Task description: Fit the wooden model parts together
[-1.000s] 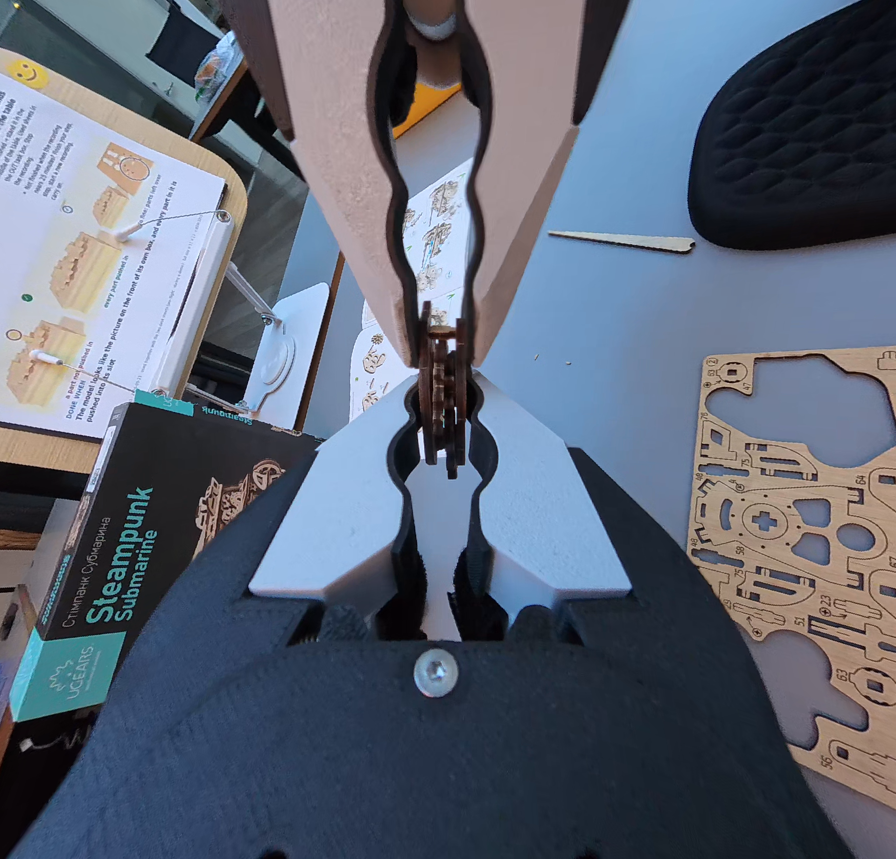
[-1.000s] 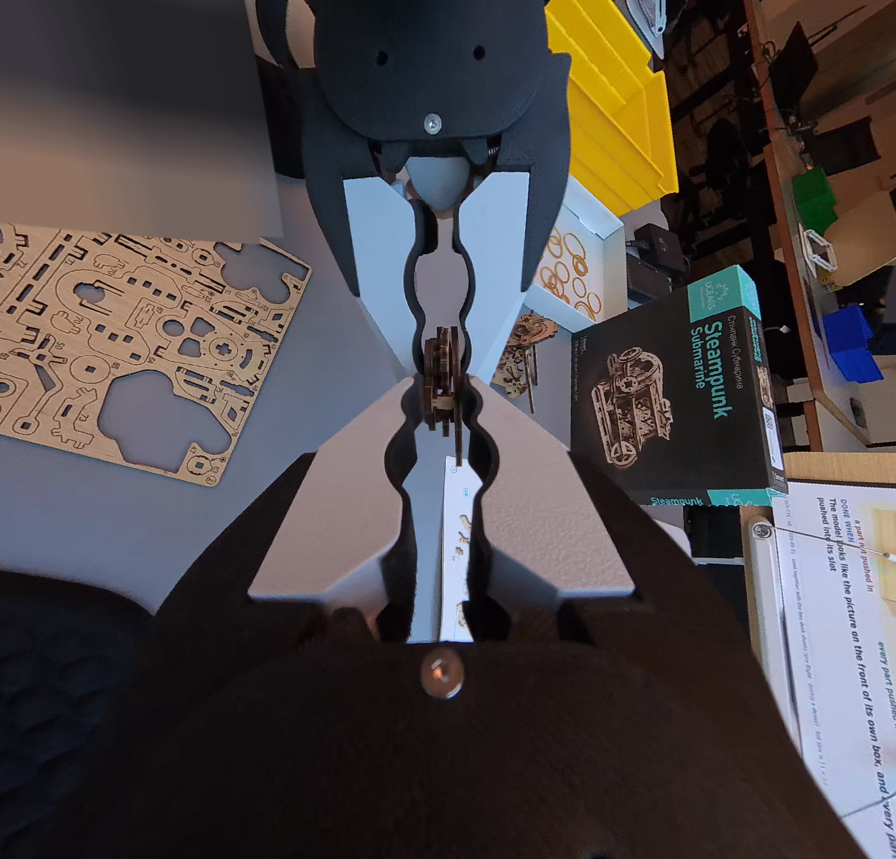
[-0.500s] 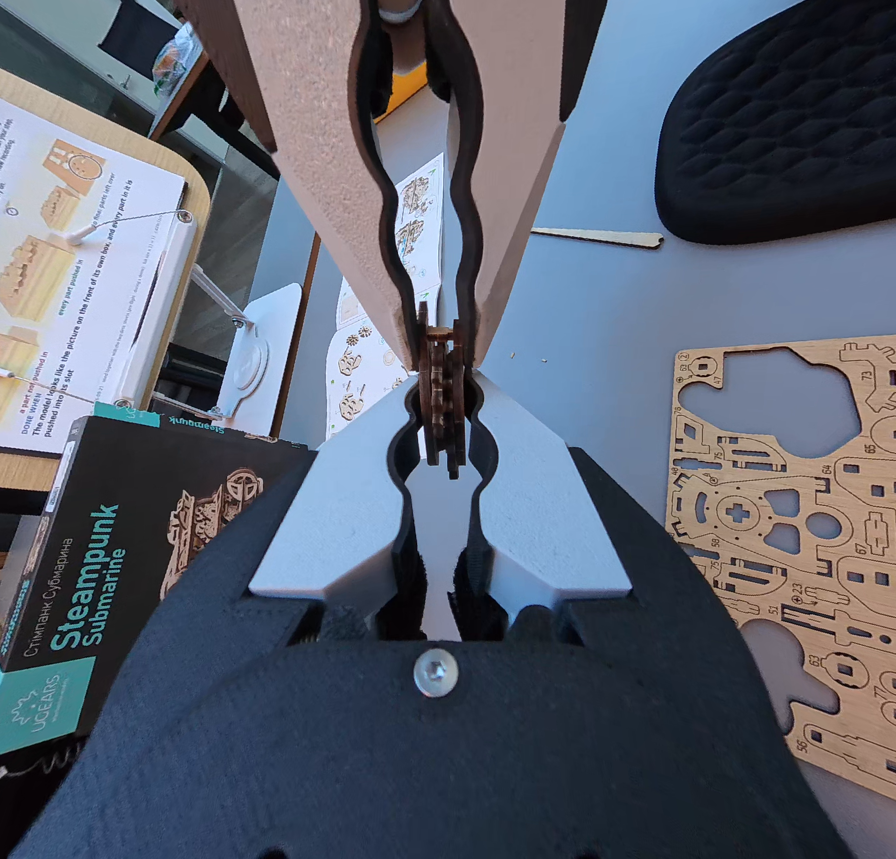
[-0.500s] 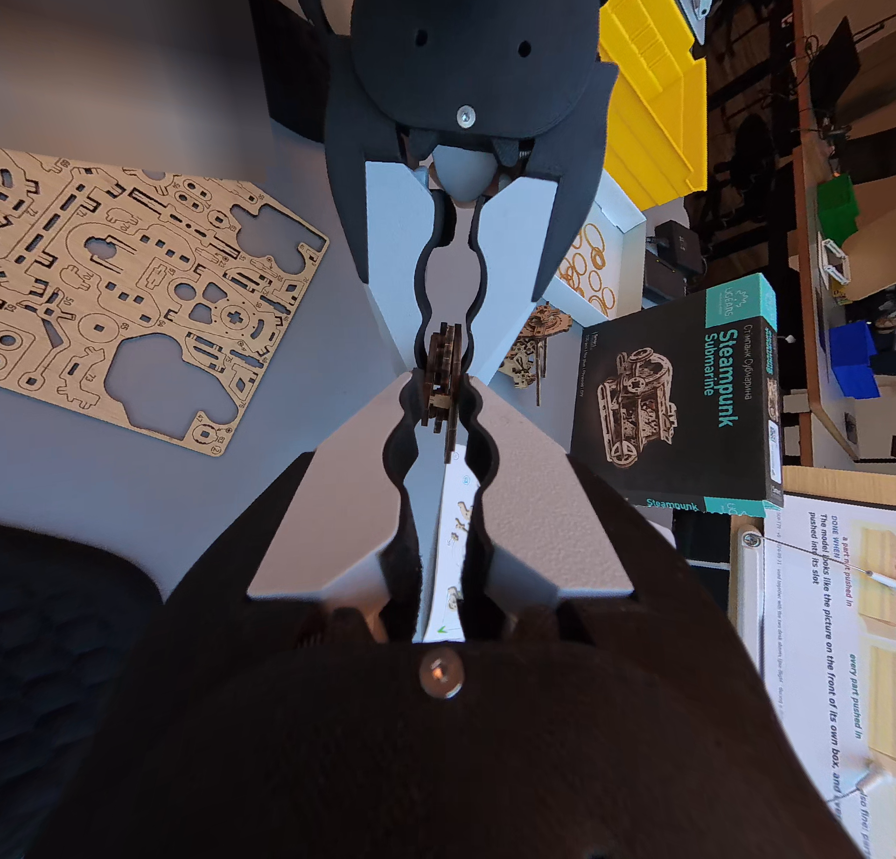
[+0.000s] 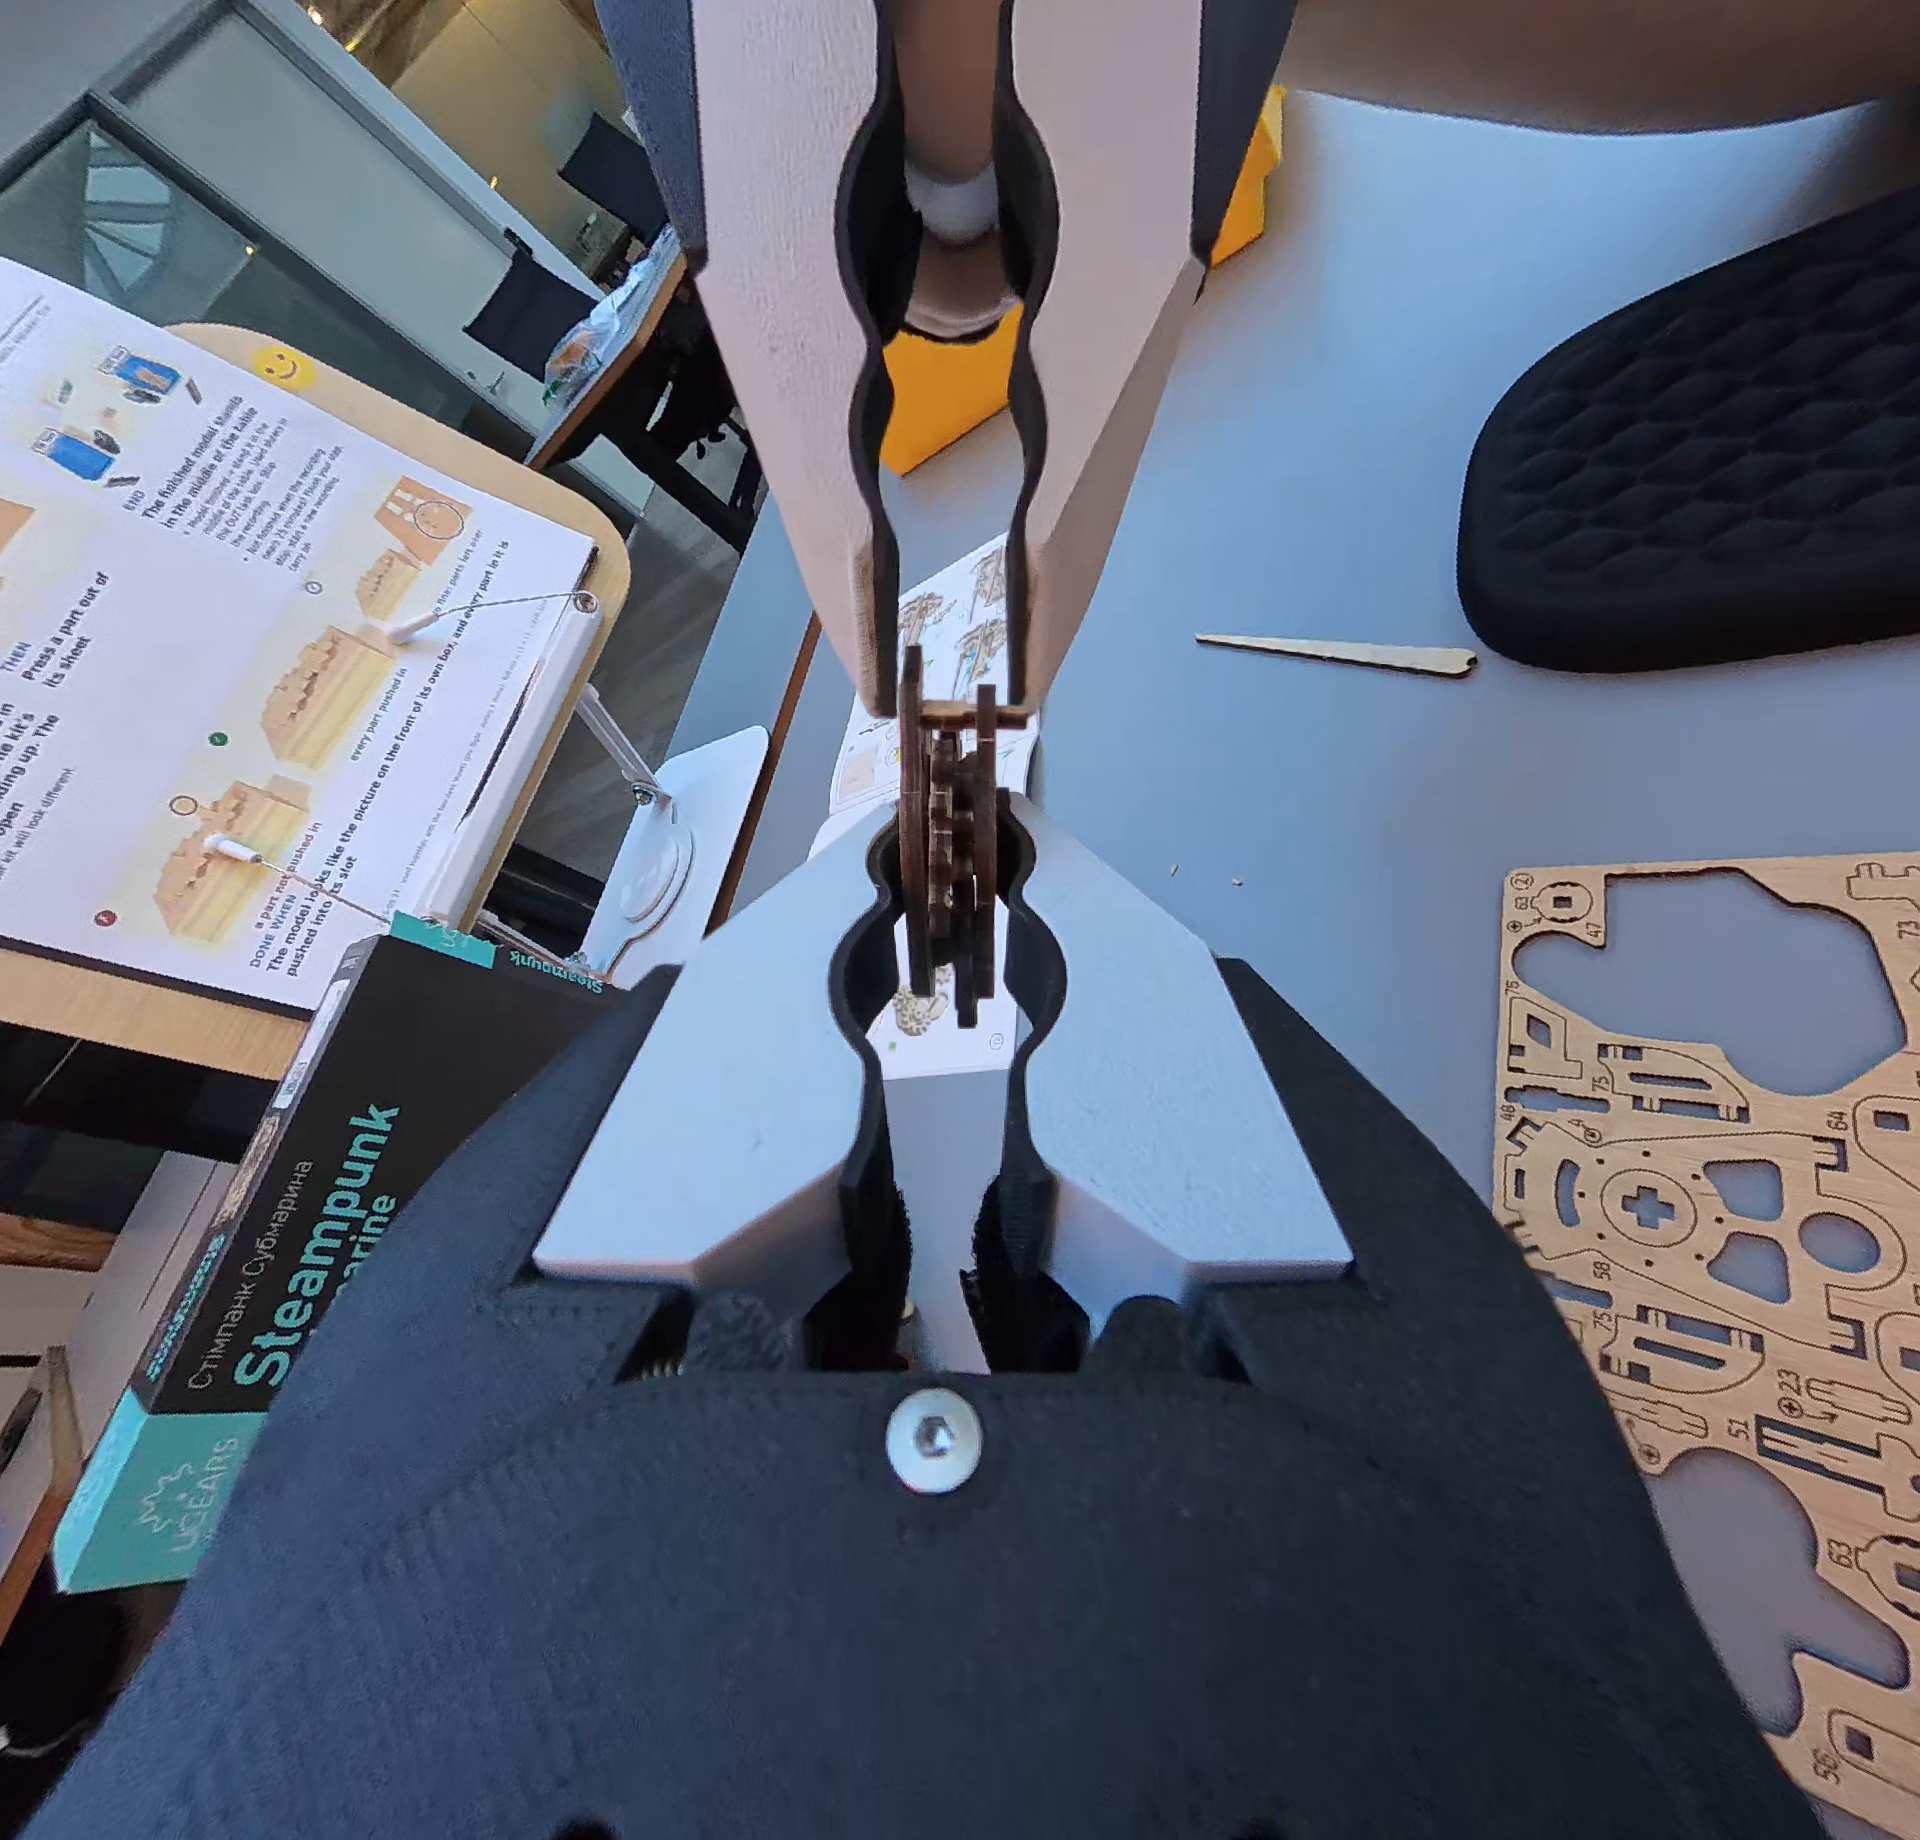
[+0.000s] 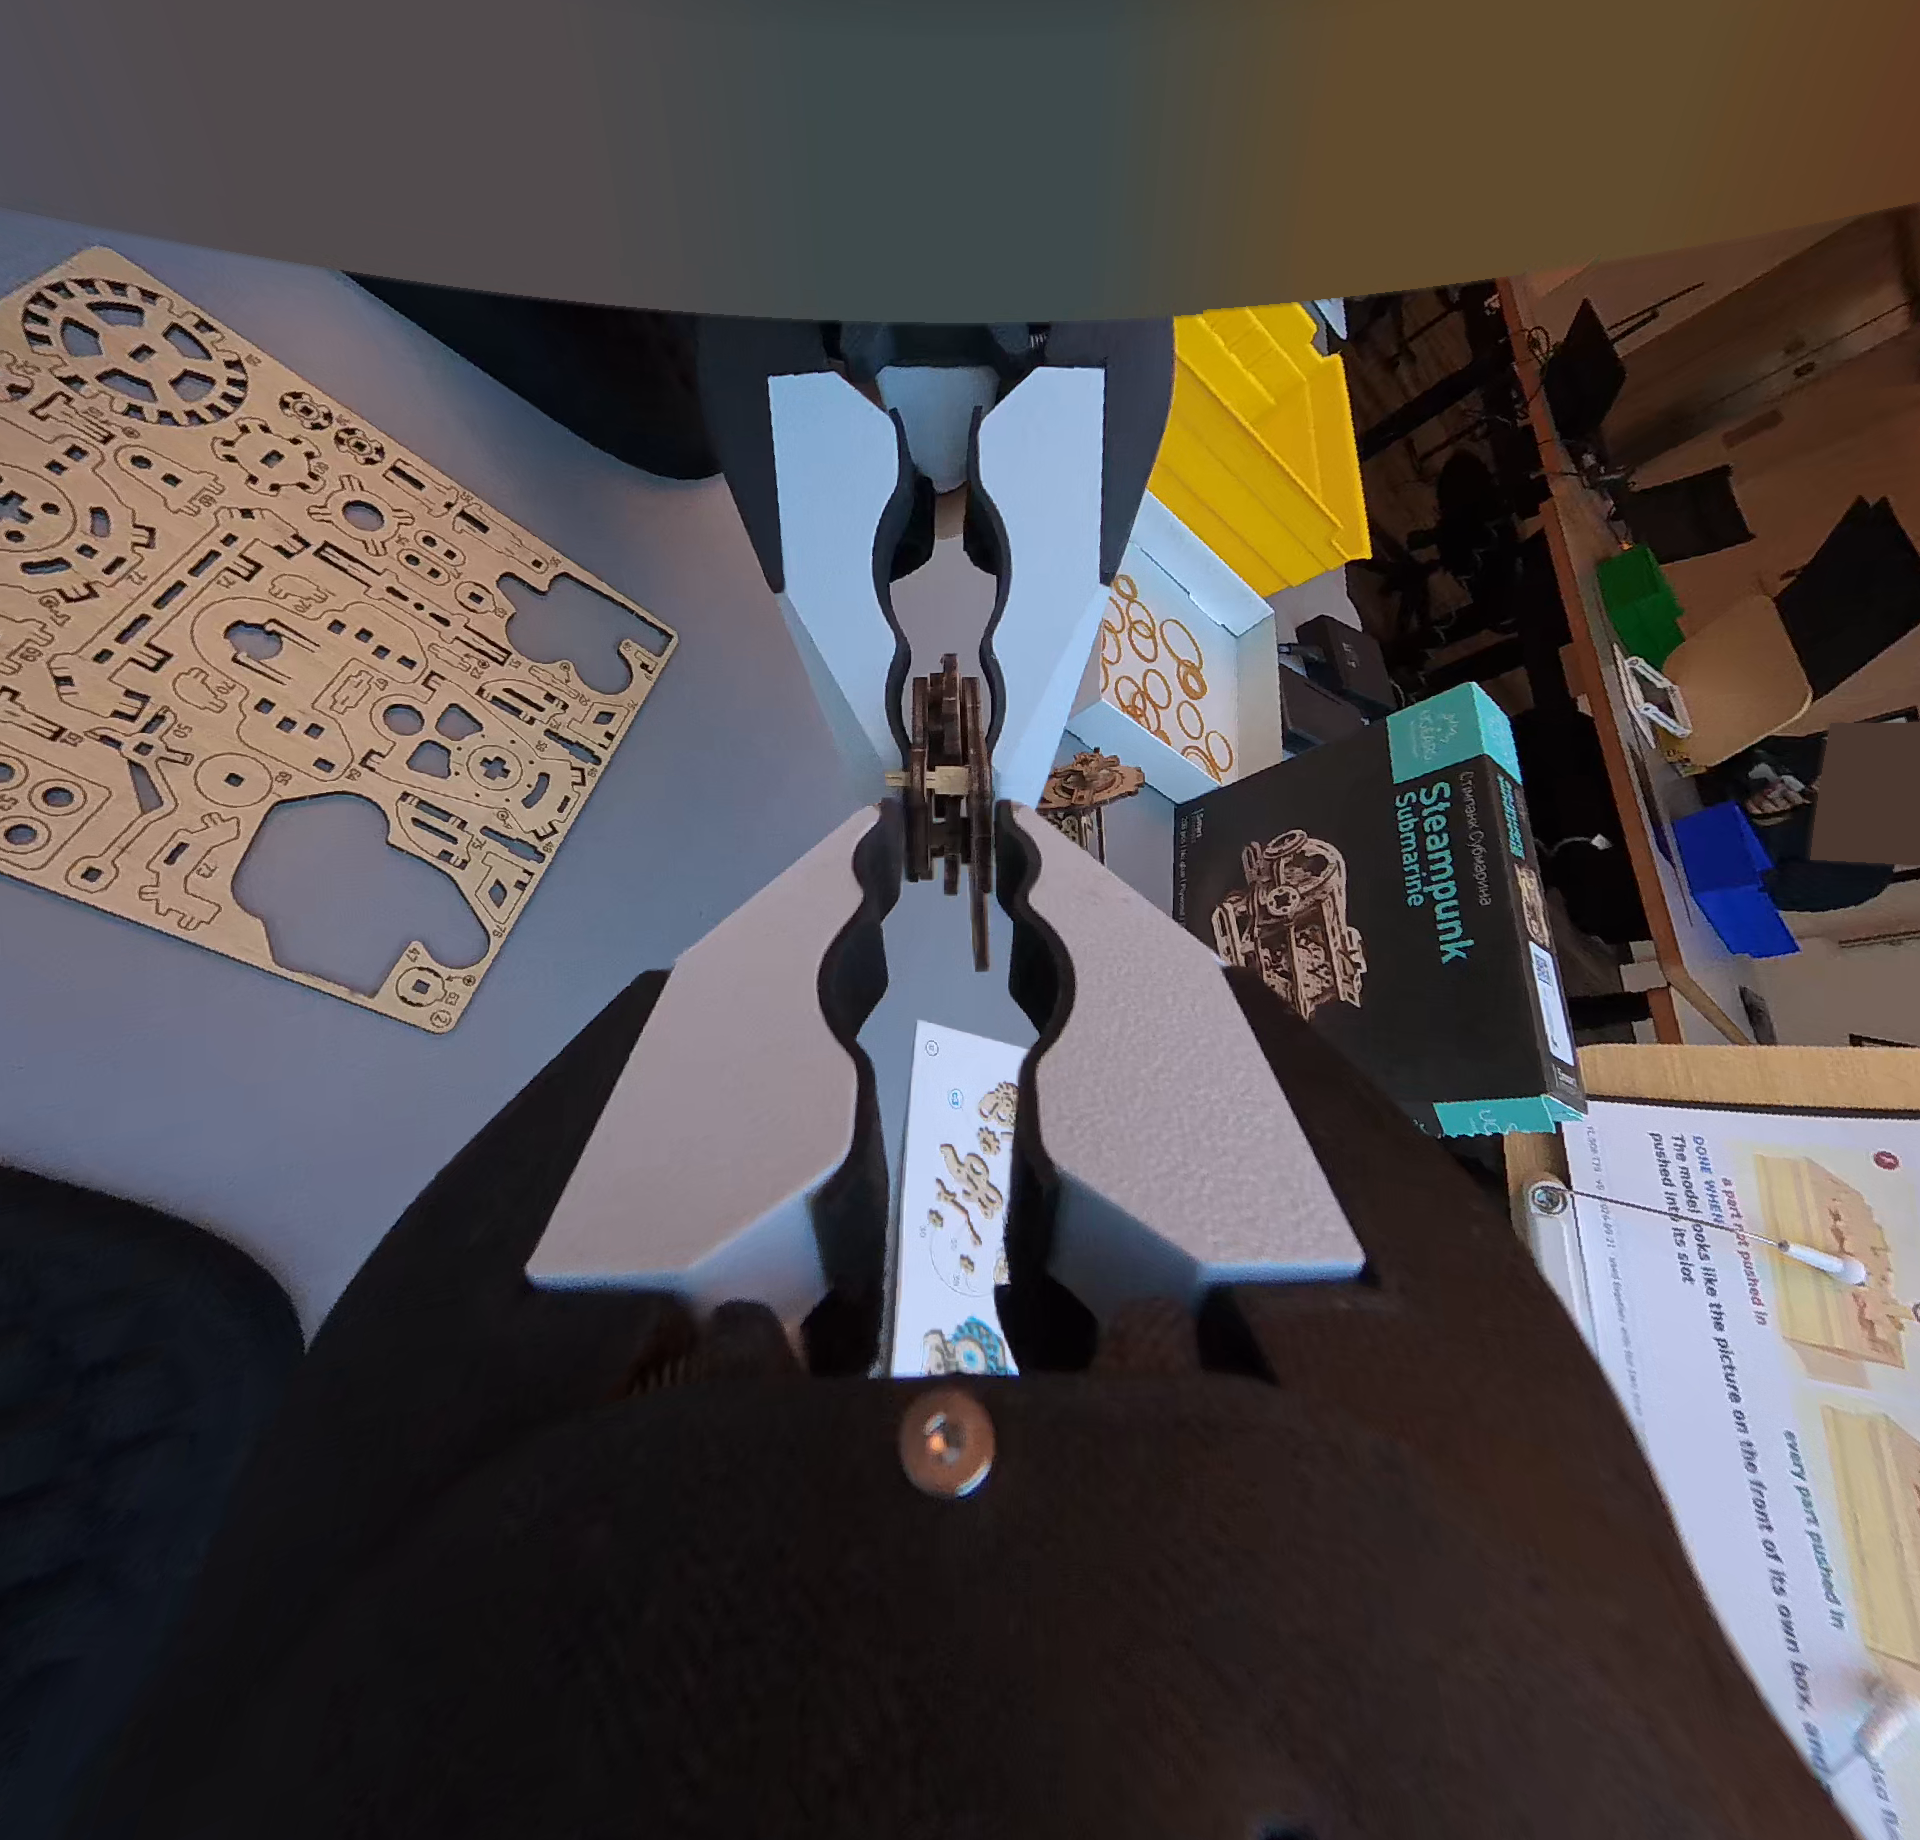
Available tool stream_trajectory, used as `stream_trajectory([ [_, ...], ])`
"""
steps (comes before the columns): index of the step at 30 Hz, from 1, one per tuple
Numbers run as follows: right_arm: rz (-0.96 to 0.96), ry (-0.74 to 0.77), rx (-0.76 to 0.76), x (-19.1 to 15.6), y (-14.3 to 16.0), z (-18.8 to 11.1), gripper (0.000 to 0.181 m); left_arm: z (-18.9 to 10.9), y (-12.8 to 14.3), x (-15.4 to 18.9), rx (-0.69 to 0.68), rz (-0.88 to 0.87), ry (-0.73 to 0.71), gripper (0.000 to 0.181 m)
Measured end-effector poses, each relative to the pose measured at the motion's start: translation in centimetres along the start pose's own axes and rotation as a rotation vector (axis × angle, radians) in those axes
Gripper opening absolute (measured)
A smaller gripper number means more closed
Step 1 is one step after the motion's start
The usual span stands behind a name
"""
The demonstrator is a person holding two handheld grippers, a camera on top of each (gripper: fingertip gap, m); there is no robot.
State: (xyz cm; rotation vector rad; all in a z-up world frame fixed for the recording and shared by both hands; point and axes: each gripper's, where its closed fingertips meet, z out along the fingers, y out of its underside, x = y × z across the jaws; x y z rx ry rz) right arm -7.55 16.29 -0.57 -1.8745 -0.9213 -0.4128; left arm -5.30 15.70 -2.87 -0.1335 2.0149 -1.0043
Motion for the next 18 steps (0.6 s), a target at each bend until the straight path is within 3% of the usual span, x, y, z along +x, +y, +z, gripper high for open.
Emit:
stream_trajectory([
  [1, 0.007, -0.005, 0.007, -0.1, -0.1, 0.1, 0.013, 0.0, -0.1, 0.1, 0.006, -0.005, 0.007, 0.012],
  [18, 0.024, -0.065, -0.095, -0.8, 1.5, 0.2, 0.012, -1.2, -1.3, 0.4, 0.108, 0.020, 0.036, 0.018],
])
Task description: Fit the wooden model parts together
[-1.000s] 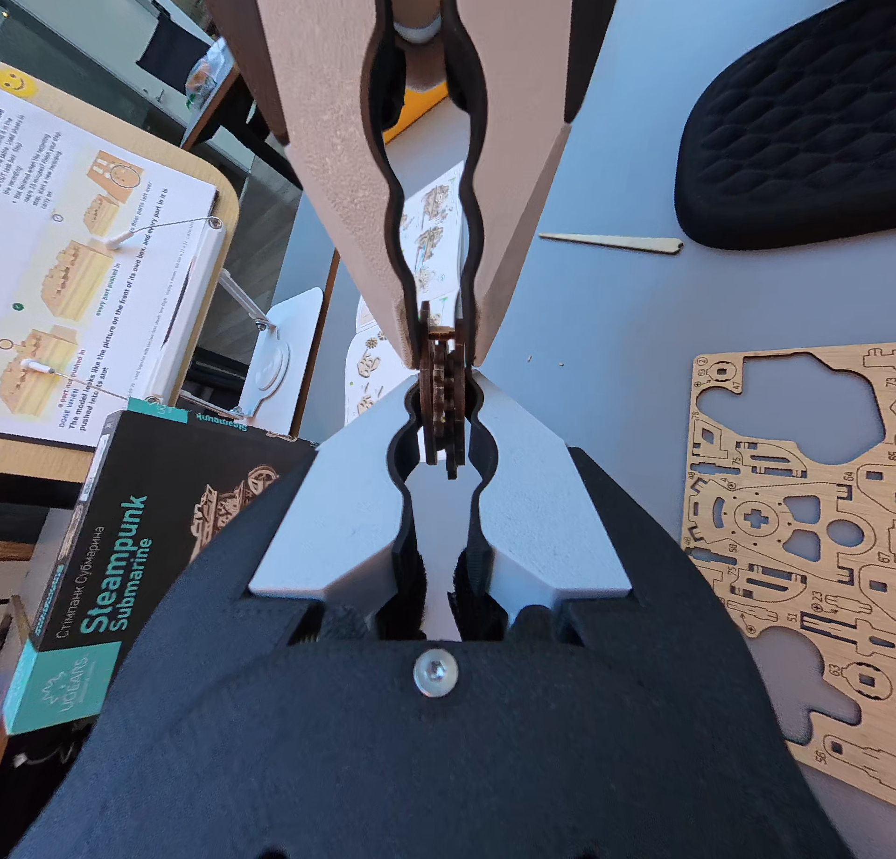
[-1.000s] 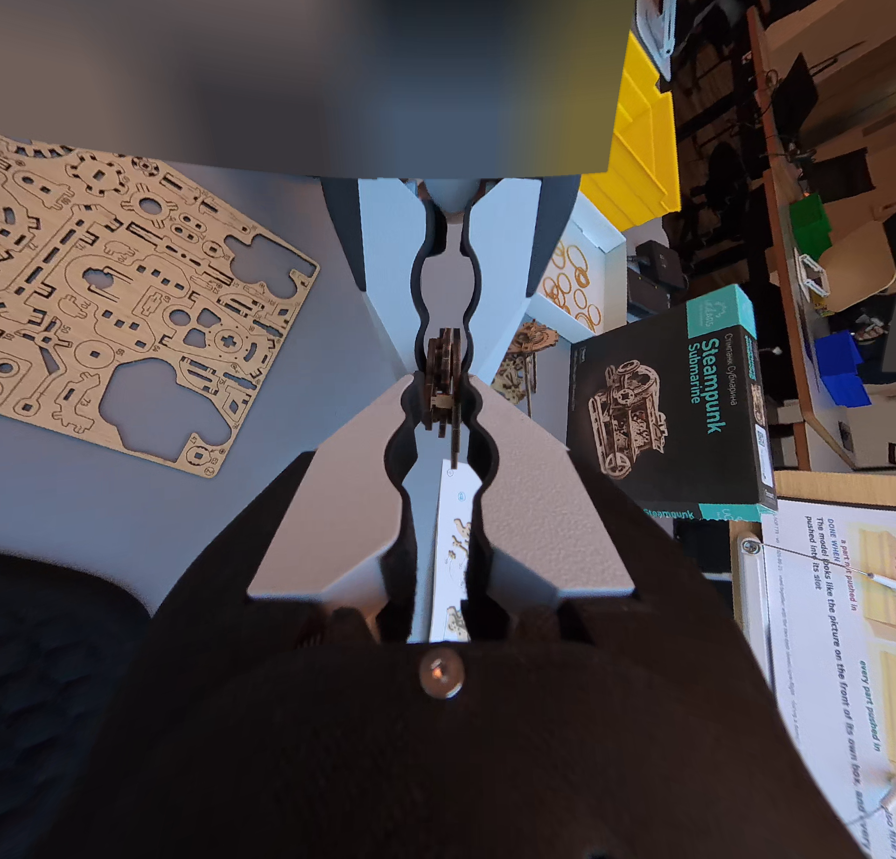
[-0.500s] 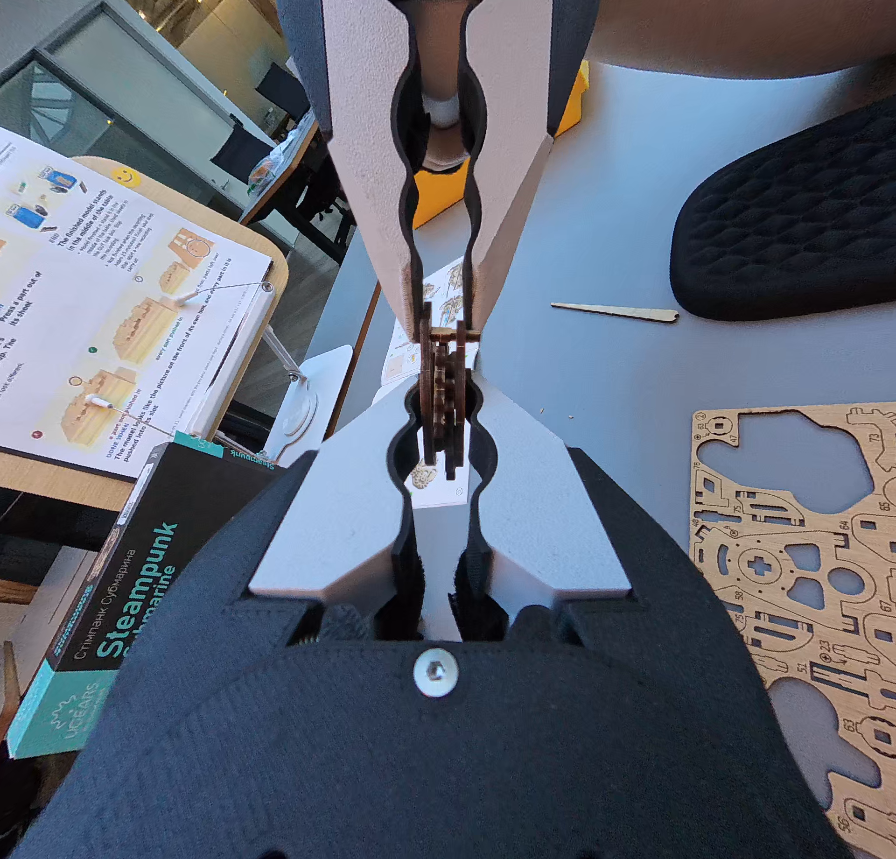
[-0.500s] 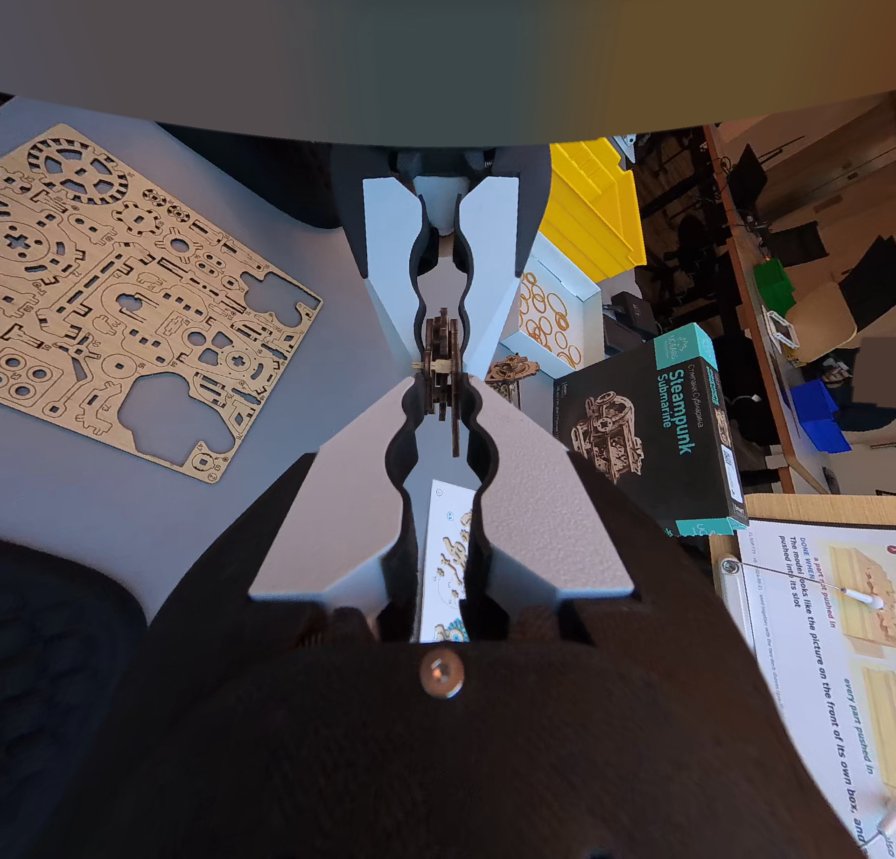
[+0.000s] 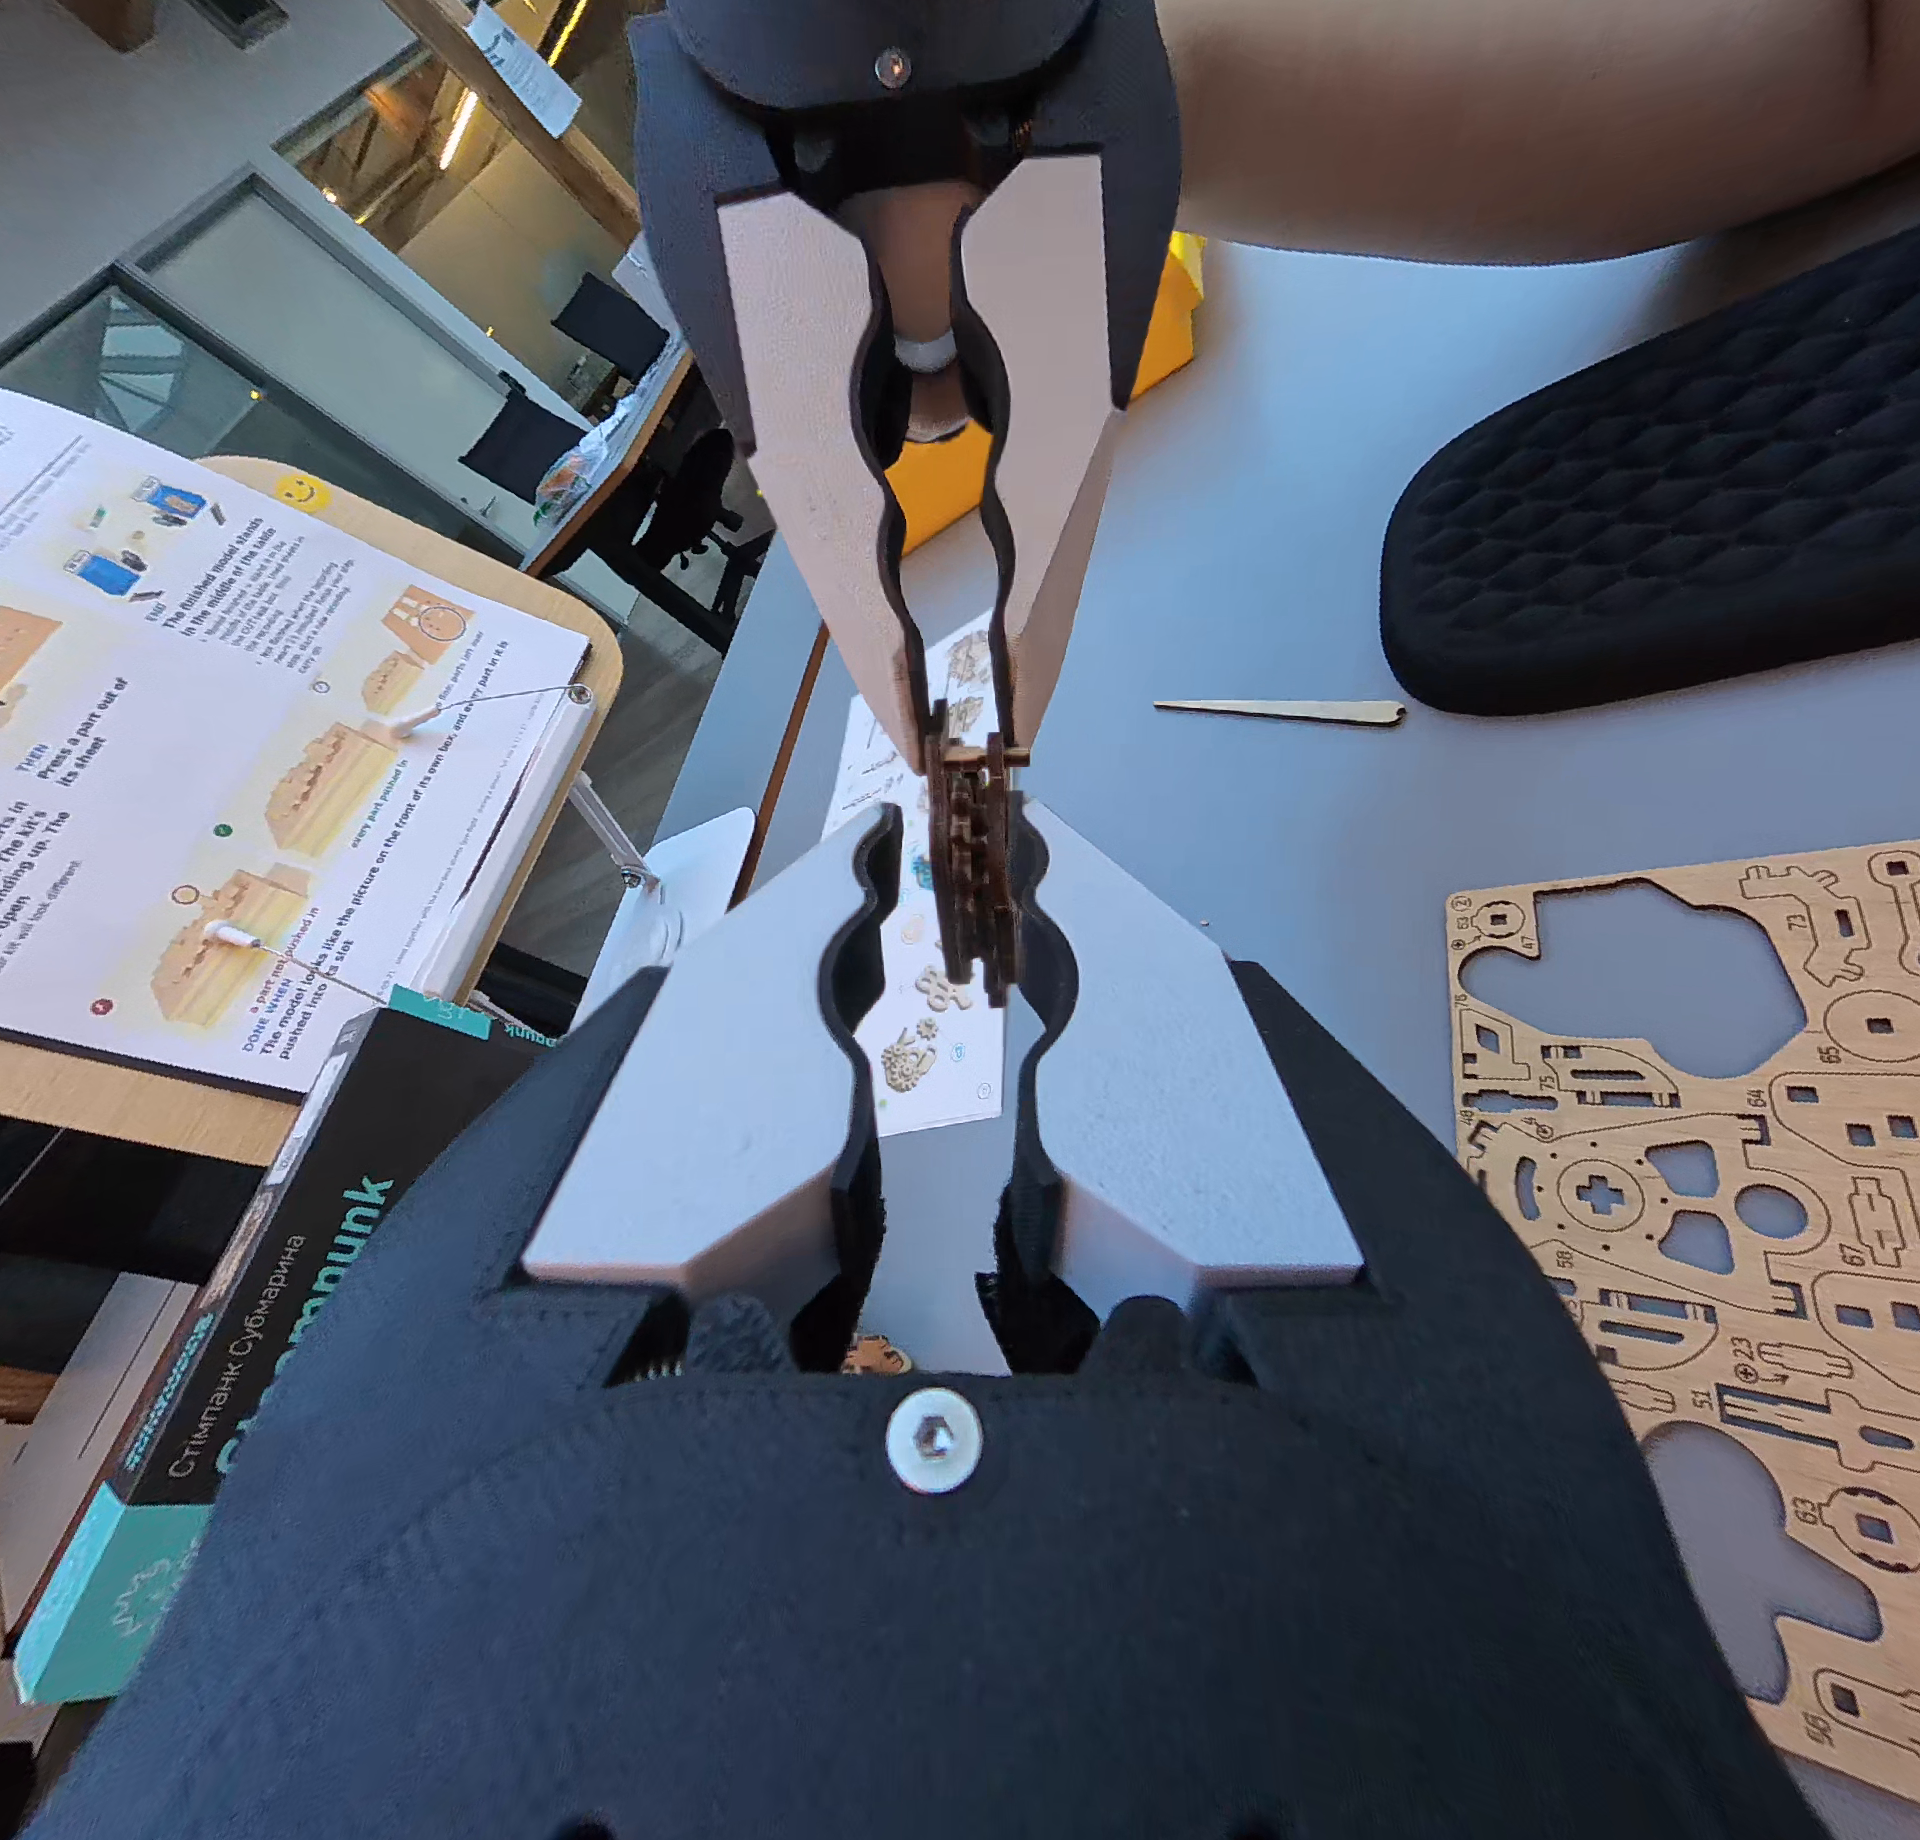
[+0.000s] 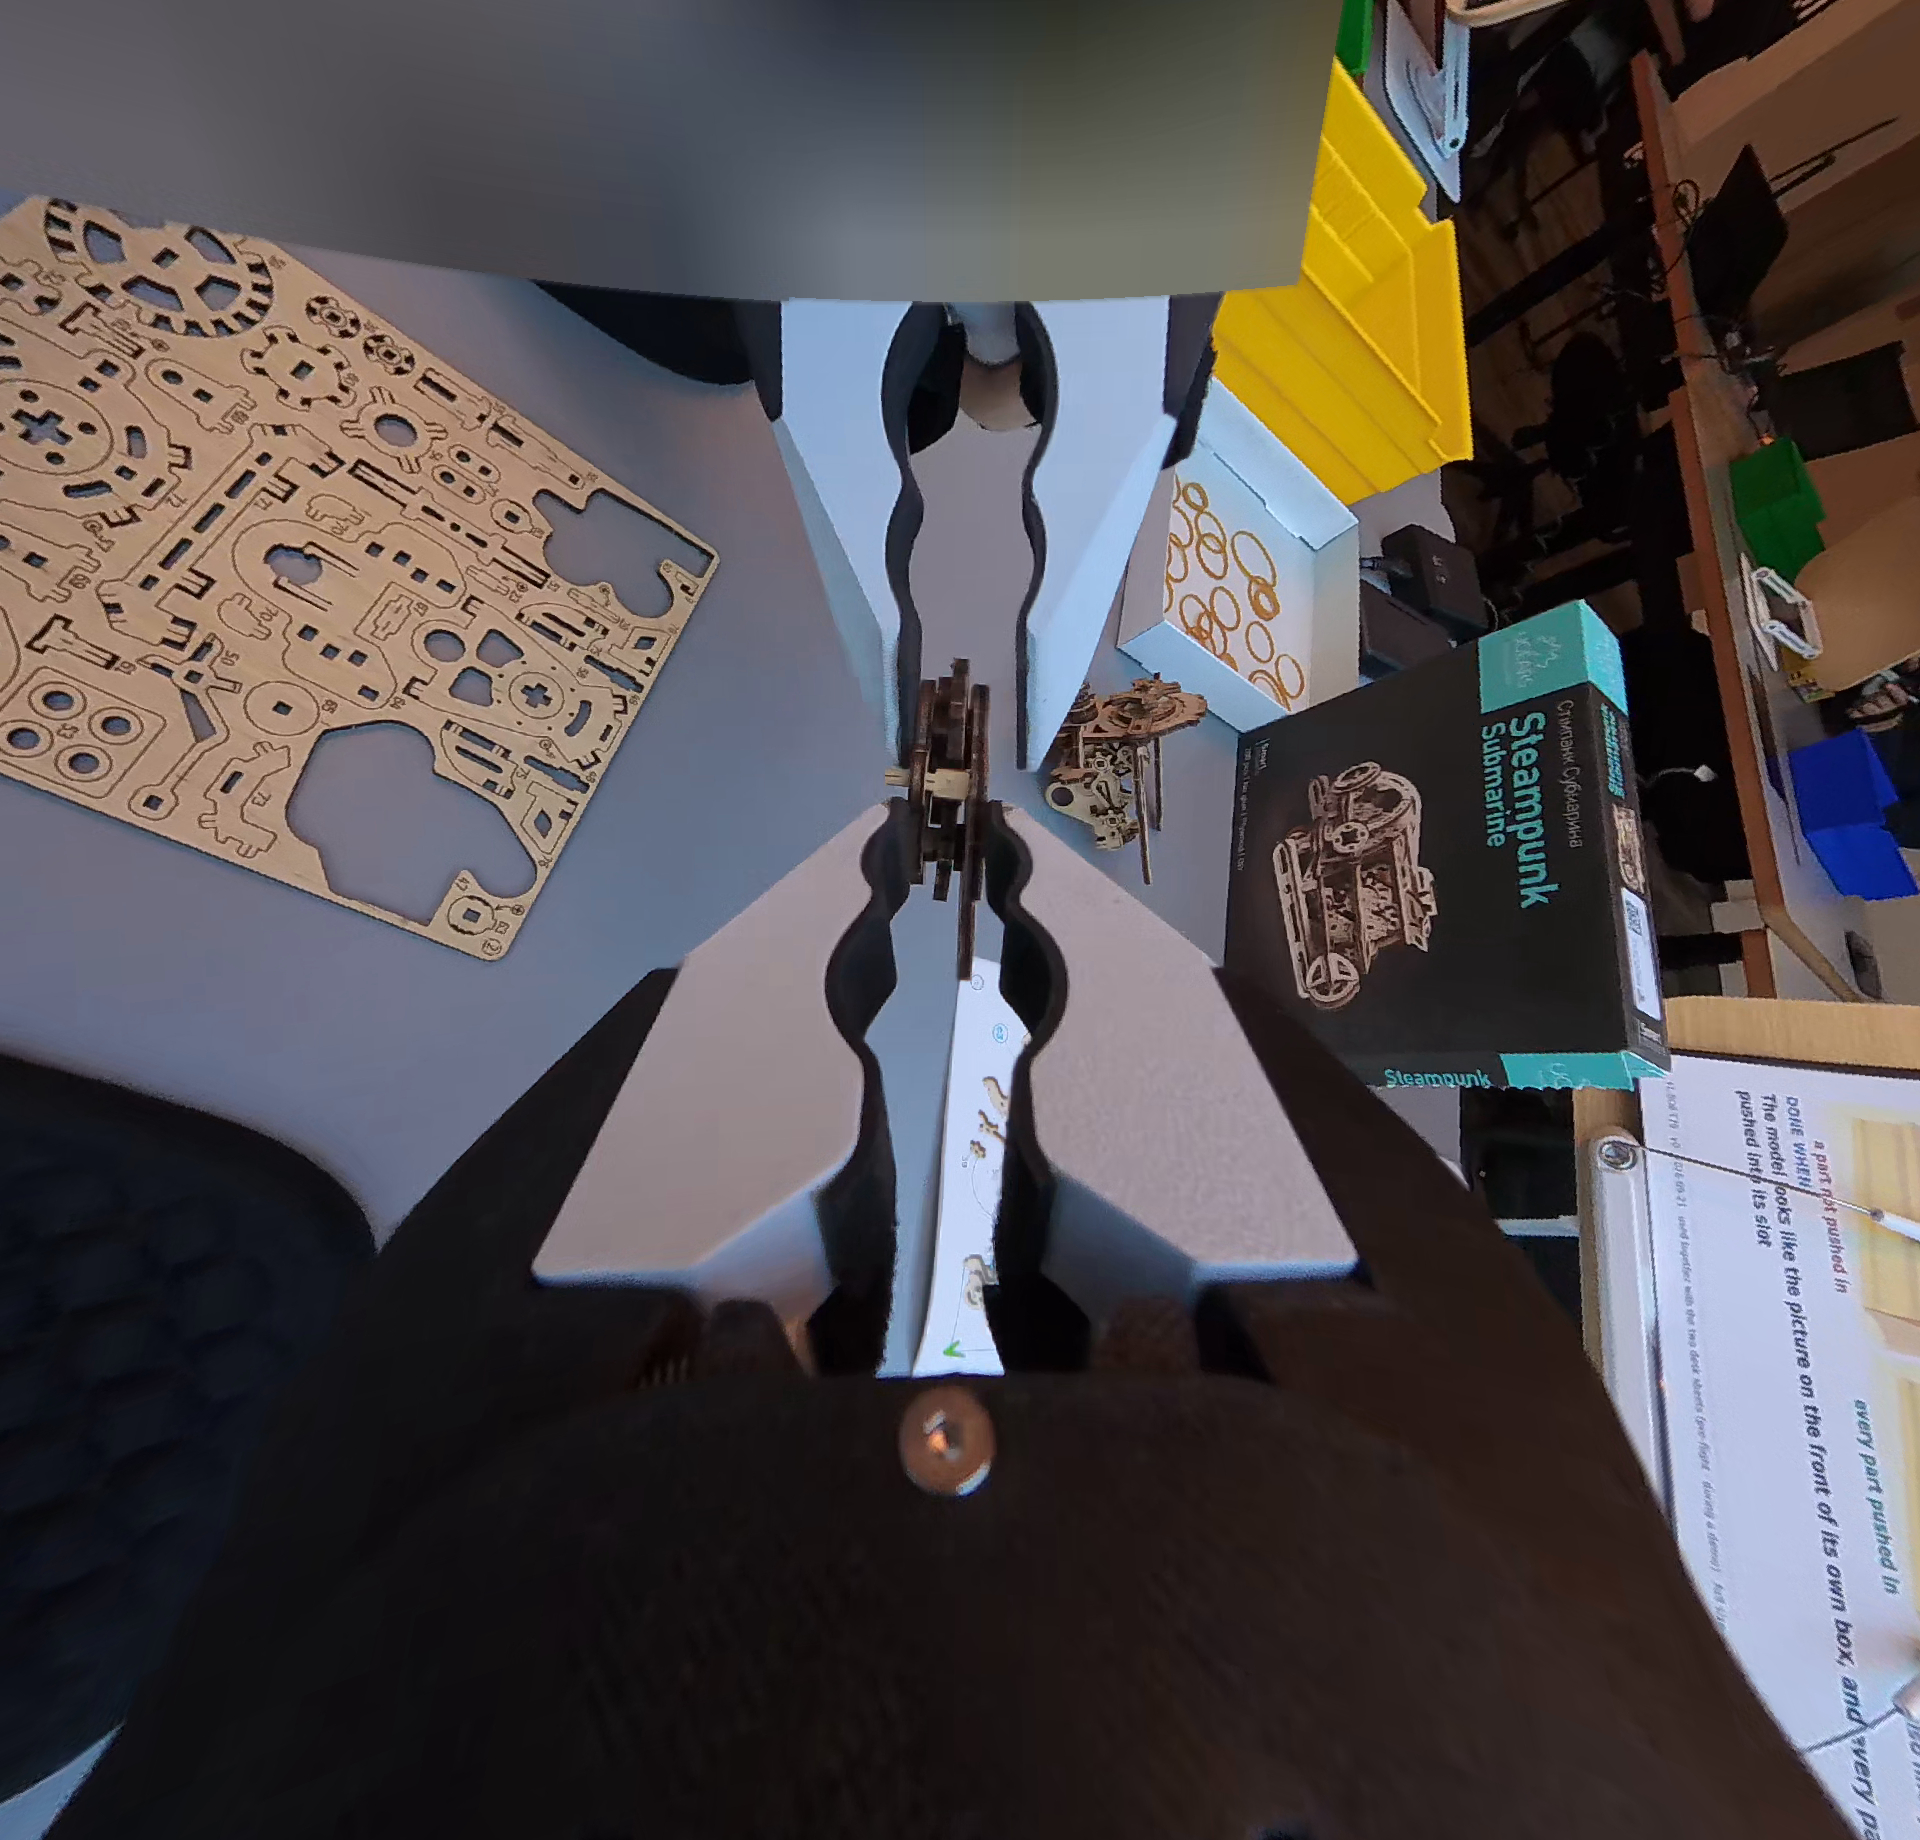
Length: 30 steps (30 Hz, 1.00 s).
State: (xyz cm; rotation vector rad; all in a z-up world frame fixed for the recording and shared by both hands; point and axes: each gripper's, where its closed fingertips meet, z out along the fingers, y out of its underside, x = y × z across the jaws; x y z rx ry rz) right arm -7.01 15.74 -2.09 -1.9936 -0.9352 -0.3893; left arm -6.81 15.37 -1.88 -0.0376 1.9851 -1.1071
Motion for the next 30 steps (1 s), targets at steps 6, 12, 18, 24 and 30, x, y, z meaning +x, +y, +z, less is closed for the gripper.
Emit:
stream_trajectory([
  [6, -0.037, 0.000, -0.028, -0.5, 0.1, 0.6, 0.013, 0.6, 0.8, 0.9, -0.056, 0.032, 0.035, 0.012],
  [12, -0.049, 0.032, -0.076, -0.1, 0.1, 1.0, 0.013, 0.6, 1.0, 0.6, -0.081, -0.004, 0.049, 0.012],
  [18, -0.042, -0.046, -0.091, -1.2, 0.6, 1.2, 0.011, 0.9, 1.3, 1.6, -0.106, -0.018, 0.103, 0.011],
  [24, 0.006, -0.129, -0.066, -2.1, 1.1, 1.6, 0.012, 1.1, 1.7, 2.7, -0.125, -0.068, 0.193, 0.012],
  [30, 0.182, -0.154, 0.058, -1.0, 1.2, 1.4, 0.013, 1.4, 1.8, 1.8, -0.079, -0.237, 0.180, 0.012],
])
